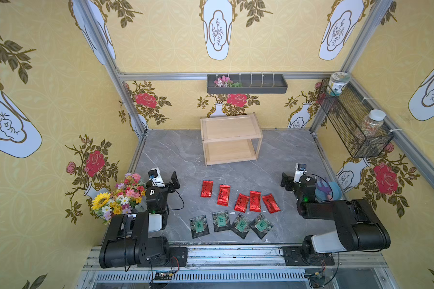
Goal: Place the tea bags on the shelf by color
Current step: Adjust the shelf at the center of the board.
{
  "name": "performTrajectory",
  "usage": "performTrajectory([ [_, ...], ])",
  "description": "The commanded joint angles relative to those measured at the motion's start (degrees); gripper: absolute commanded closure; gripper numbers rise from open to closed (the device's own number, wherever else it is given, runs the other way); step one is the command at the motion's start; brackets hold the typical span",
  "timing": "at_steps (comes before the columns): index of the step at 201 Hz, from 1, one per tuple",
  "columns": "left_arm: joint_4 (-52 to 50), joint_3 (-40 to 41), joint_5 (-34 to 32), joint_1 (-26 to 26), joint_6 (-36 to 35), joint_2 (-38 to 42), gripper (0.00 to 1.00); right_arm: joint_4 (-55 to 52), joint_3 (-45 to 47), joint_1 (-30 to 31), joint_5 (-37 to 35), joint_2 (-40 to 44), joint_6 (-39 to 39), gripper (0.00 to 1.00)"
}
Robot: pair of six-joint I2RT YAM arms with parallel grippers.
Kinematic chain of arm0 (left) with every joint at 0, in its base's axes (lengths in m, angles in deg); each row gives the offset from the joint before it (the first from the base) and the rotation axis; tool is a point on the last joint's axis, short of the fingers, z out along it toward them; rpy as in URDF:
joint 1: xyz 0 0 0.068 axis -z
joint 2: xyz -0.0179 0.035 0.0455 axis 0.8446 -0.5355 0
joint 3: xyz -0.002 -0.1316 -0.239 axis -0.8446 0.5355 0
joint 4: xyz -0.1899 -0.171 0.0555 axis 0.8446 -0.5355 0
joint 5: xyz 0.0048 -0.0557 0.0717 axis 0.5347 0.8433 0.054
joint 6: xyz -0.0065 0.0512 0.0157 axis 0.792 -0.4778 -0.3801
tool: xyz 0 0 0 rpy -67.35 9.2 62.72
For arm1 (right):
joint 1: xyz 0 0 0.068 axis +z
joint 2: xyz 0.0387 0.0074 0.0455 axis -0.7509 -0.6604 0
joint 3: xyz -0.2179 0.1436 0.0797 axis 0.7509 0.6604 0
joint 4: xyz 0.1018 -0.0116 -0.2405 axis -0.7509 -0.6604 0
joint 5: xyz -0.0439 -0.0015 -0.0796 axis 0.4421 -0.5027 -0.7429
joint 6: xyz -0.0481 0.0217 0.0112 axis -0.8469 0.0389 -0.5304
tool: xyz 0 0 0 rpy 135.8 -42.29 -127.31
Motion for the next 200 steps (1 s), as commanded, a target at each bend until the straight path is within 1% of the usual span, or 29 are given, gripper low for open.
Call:
performTrajectory([
  [1, 1.6, 0.6, -1.7, 0.9, -0.4, 0.2, 0.01, 0.7, 0.2, 0.0, 1.8, 0.4, -0.7, 0.03],
  [18, 2.1, 0.9, -5.1, 2.7, -1.2, 0.2, 0.01, 0.7, 0.2, 0.0, 1.8, 0.5, -0.7, 0.03],
  [45, 2.9, 1.2, -7.3, 4.0, -1.7, 0.1, 0.01, 0.6, 0.2, 0.0, 1.8, 0.5, -0.8, 0.03],
  [112, 2.5, 0.9, -7.4, 3.8, -1.3, -0.1, 0.01, 0.2, 0.0, -0.3, 2.4, 0.5, -0.7, 0.03],
  [126, 1.5, 0.8, -7.7, 3.8, -1.2, 0.8, 0.01, 0.9, 0.3, 0.6, -0.2, 0.7, -1.1, 0.03],
  [138, 0.0, -0.4, -11.7, 4.3, -0.8, 2.2, 0.01, -0.6, 0.2, 4.1, -8.9, 2.7, -1.1, 0.03],
  [146, -3.9, -1.5, -14.8, 5.0, -0.3, 5.1, 0.01, -1.7, 0.0, 5.5, -12.0, 4.2, -1.5, 0.03],
  [151, -6.4, -2.0, -16.0, 5.5, -0.4, 7.0, 0.01, -4.1, -0.9, 7.0, -14.9, 5.4, -2.1, 0.03],
  [159, -9.4, -2.6, -17.3, 6.5, -1.1, 10.0, 0.01, -11.0, -3.9, 9.9, -19.5, 7.5, -2.9, 0.03],
  [168, -12.4, -3.1, -18.9, 8.2, -2.4, 13.4, 0.01, -20.1, -8.1, 12.5, -22.3, 9.2, -2.5, 0.03],
  [178, -14.7, -3.8, -21.8, 10.5, -2.5, 16.9, 0.01, -30.3, -12.5, 13.9, -23.9, 10.0, 0.1, 0.03],
  [193, -20.7, -6.2, -27.3, 14.2, 3.1, 21.6, 0.01, -42.0, -19.3, 16.1, -22.3, 10.1, 3.9, 0.03],
  [200, -26.0, -8.4, -27.7, 15.4, 7.2, 23.7, 0.01, -45.4, -21.7, 17.6, -21.9, 10.2, 4.6, 0.03],
])
